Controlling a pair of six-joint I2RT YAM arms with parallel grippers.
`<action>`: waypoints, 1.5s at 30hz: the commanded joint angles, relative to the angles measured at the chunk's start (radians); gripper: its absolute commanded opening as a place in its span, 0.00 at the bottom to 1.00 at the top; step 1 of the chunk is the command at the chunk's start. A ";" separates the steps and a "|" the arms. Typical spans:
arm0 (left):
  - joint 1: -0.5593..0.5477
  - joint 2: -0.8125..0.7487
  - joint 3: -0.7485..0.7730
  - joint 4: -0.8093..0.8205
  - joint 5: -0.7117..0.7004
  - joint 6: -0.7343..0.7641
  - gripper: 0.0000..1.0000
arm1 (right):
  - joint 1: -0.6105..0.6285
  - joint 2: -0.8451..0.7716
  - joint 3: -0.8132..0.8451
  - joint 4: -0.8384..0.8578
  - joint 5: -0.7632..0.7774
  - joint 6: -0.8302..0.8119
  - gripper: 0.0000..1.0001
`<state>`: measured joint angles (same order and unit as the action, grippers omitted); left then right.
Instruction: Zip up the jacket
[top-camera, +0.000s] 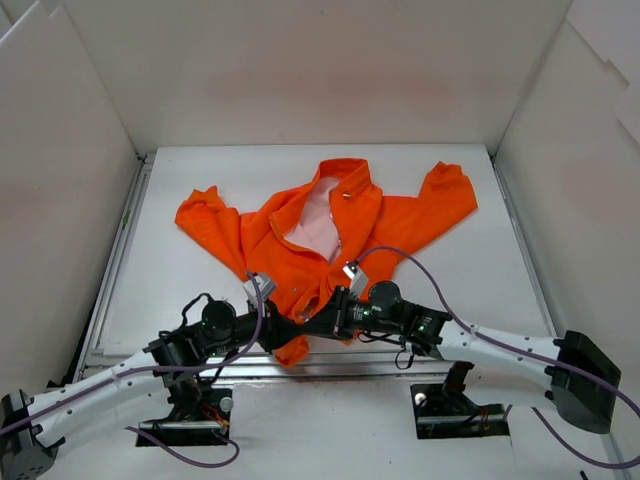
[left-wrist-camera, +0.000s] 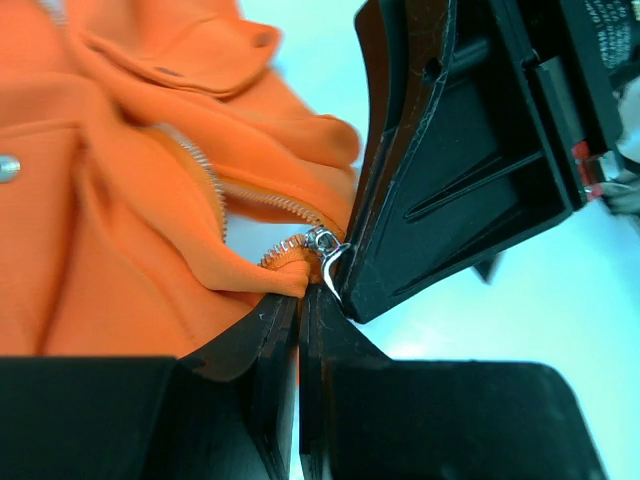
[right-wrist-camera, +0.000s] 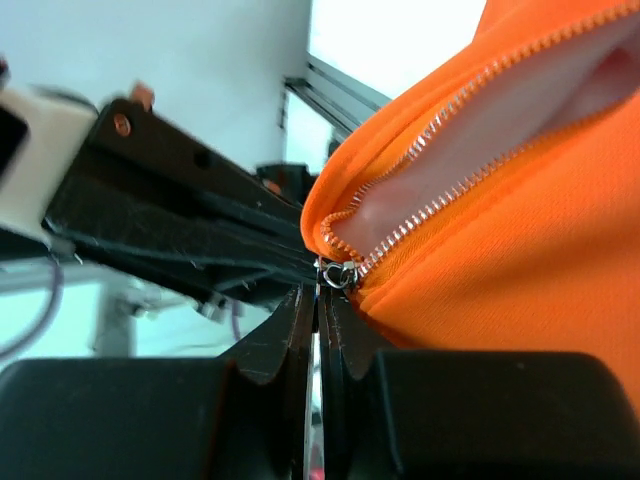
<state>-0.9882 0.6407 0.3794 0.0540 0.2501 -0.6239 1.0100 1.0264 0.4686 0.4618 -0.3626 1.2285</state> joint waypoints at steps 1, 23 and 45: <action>-0.070 0.016 -0.027 -0.131 0.035 0.016 0.00 | -0.070 0.095 0.015 0.659 0.138 0.210 0.00; -0.136 -0.073 0.006 -0.126 -0.005 0.026 0.00 | -0.301 0.293 0.126 0.744 0.373 0.490 0.00; -0.145 -0.121 0.147 -0.255 -0.363 -0.060 0.54 | -0.165 -0.340 -0.232 0.322 0.360 0.250 0.00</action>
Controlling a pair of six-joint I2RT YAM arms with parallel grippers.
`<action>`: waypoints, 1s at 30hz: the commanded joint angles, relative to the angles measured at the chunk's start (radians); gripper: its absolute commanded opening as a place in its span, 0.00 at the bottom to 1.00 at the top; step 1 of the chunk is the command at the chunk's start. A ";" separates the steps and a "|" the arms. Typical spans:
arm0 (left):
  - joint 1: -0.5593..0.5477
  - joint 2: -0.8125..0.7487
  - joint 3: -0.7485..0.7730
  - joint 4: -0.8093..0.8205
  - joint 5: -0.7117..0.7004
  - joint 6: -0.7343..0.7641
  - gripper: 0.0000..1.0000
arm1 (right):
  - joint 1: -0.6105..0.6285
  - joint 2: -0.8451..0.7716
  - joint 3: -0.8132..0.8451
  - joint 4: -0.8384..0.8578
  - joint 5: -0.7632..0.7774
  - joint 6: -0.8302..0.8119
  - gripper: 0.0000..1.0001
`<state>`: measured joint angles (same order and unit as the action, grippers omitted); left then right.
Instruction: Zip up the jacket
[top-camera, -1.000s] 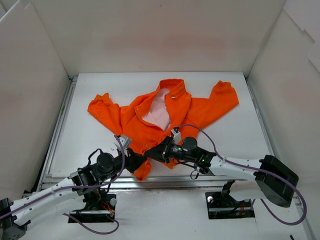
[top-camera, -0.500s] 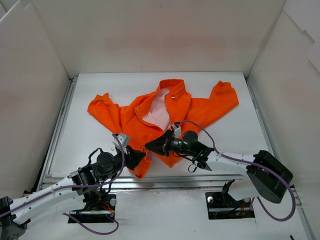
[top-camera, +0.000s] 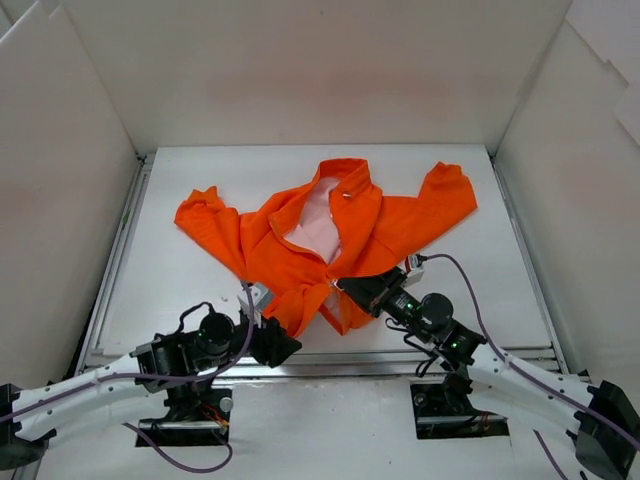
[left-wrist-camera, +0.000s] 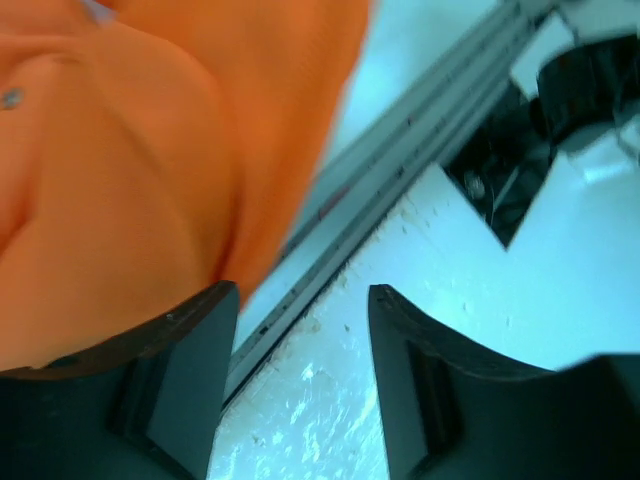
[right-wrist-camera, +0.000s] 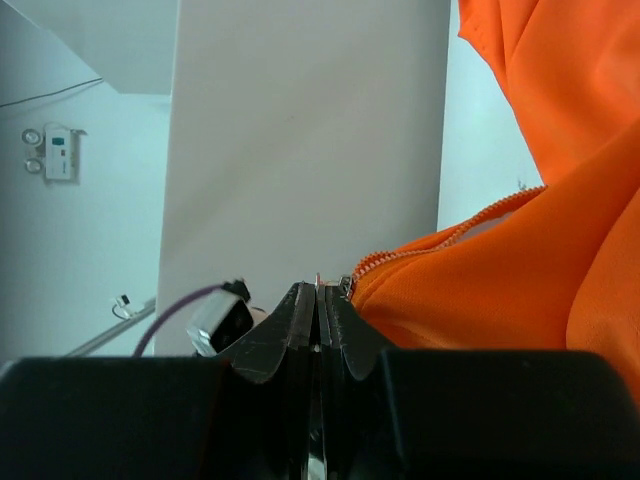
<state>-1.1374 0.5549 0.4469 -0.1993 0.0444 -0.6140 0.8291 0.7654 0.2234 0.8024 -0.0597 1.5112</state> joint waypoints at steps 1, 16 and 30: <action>0.004 -0.041 0.075 -0.024 -0.219 -0.110 0.51 | 0.025 -0.080 -0.007 -0.038 0.057 -0.037 0.00; 0.875 0.571 0.065 0.219 0.005 -0.187 0.35 | 0.065 -0.097 0.028 -0.198 -0.012 -0.161 0.00; 0.865 1.678 1.431 0.056 0.247 -0.126 0.16 | 0.064 0.377 0.169 0.080 0.060 -0.255 0.00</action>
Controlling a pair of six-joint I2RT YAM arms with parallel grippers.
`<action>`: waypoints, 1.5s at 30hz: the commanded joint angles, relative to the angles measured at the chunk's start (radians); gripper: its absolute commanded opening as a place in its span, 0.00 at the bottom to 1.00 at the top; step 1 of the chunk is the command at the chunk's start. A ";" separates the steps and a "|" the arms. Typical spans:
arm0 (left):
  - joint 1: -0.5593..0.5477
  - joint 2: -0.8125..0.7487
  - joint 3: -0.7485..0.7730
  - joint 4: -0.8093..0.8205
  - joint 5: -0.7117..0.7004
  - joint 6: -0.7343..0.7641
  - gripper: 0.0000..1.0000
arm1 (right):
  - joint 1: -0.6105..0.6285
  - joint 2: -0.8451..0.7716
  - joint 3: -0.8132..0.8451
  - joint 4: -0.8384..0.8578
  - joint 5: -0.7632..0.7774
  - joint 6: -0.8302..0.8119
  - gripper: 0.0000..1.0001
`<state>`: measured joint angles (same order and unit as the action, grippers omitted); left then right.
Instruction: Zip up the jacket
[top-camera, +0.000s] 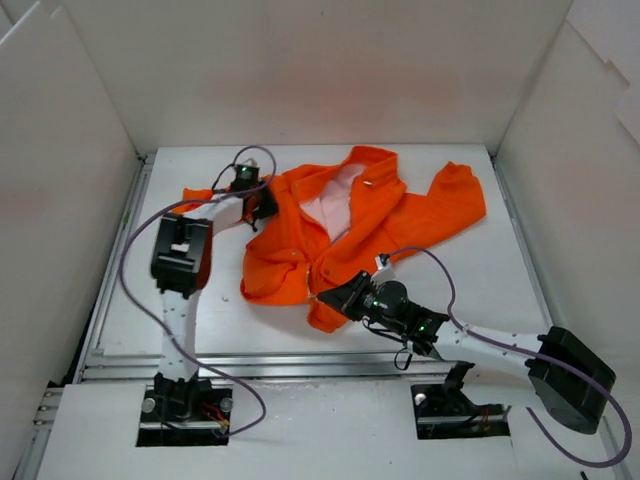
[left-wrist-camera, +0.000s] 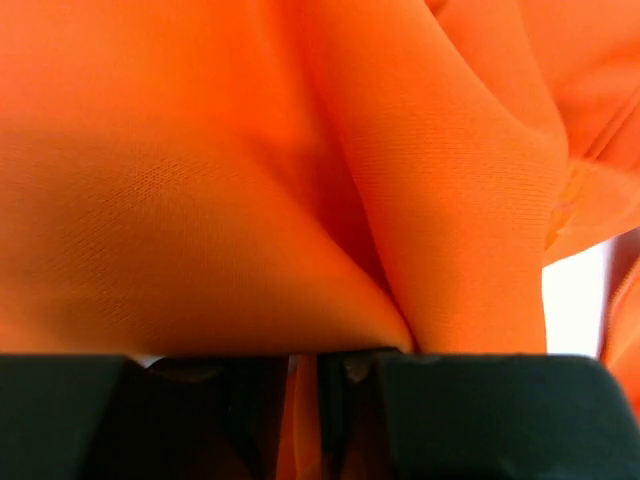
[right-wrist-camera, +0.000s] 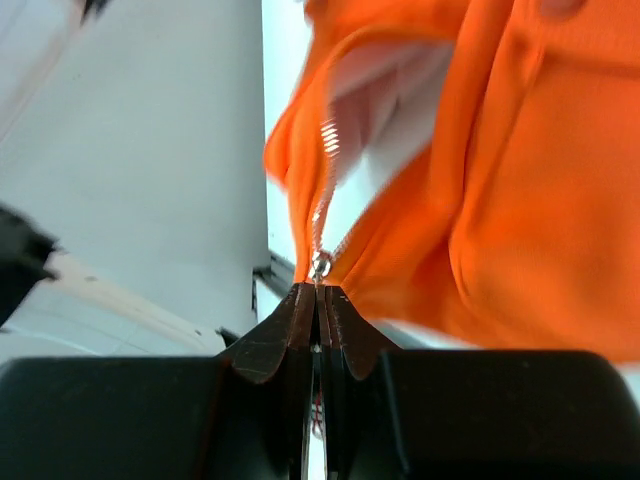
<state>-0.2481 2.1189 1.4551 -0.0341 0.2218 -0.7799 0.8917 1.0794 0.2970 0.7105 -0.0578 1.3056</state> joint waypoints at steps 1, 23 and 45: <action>-0.034 0.228 0.567 -0.183 0.089 0.056 0.17 | -0.011 0.124 0.140 0.181 0.081 -0.067 0.00; -0.178 -1.397 -1.157 0.250 -0.055 -0.293 0.58 | 0.036 0.352 0.177 0.368 0.190 -0.062 0.00; -0.312 -1.099 -1.018 0.586 -0.004 -0.349 0.58 | 0.058 0.254 0.145 0.277 0.170 -0.095 0.00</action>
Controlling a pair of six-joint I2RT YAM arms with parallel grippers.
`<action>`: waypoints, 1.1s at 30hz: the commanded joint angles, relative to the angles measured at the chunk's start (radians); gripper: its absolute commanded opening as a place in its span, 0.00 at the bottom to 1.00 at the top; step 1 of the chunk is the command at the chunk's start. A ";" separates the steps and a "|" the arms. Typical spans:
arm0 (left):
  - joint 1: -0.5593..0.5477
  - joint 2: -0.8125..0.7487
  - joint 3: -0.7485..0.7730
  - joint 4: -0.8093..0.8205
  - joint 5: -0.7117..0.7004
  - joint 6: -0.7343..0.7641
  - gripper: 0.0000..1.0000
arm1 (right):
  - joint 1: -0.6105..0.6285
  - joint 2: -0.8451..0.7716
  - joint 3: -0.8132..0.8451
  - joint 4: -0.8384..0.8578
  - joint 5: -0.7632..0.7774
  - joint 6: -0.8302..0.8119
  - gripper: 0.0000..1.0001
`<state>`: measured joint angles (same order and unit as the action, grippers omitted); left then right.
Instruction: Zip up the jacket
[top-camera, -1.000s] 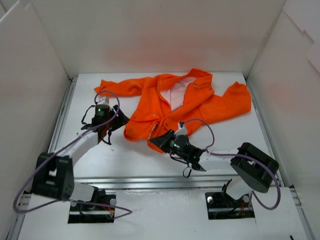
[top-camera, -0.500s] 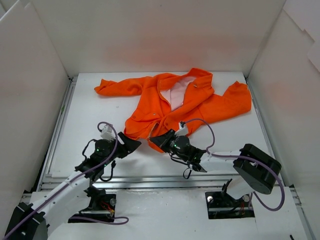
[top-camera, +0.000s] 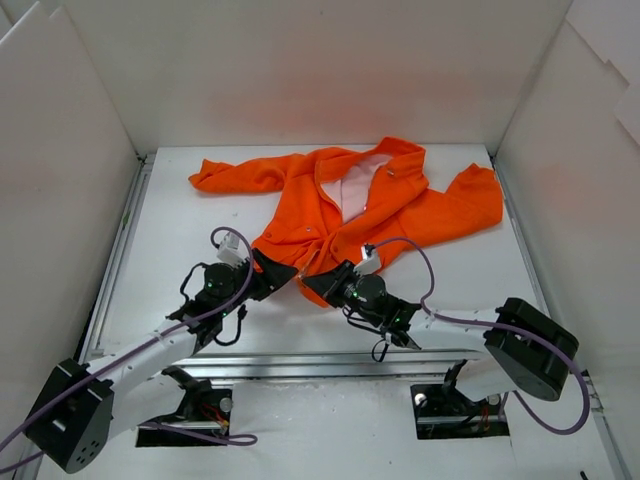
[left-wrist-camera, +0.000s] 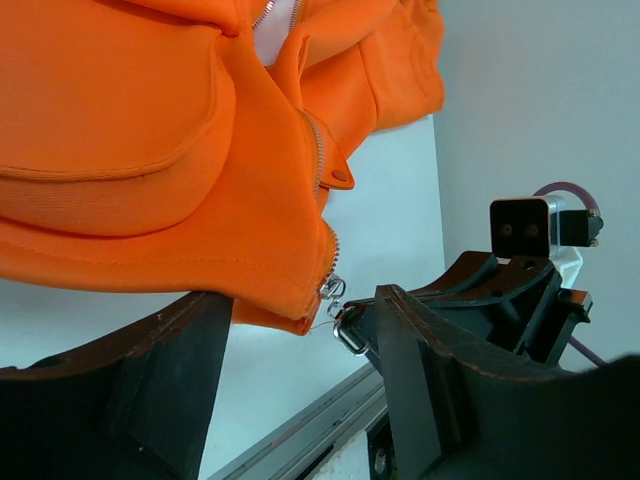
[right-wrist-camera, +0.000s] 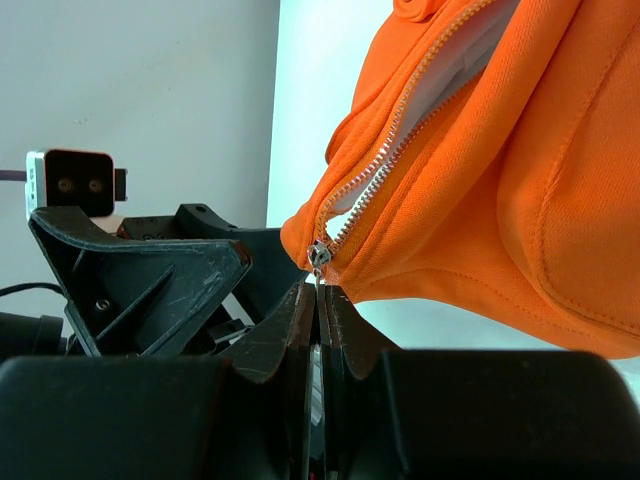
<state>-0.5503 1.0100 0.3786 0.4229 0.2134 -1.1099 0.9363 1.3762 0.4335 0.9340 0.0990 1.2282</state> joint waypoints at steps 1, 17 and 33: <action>-0.019 0.018 0.068 0.126 0.006 -0.016 0.57 | 0.012 -0.045 0.004 0.060 0.016 -0.016 0.00; -0.019 0.104 0.071 0.178 0.011 -0.047 0.16 | 0.004 -0.051 -0.018 0.083 -0.022 -0.018 0.00; -0.103 -0.036 -0.036 -0.015 -0.079 0.157 0.00 | -0.102 -0.169 0.201 -0.229 -0.104 -0.077 0.00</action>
<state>-0.6407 1.0294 0.3656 0.4538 0.1547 -1.0454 0.8562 1.2835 0.4805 0.7967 -0.0170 1.2346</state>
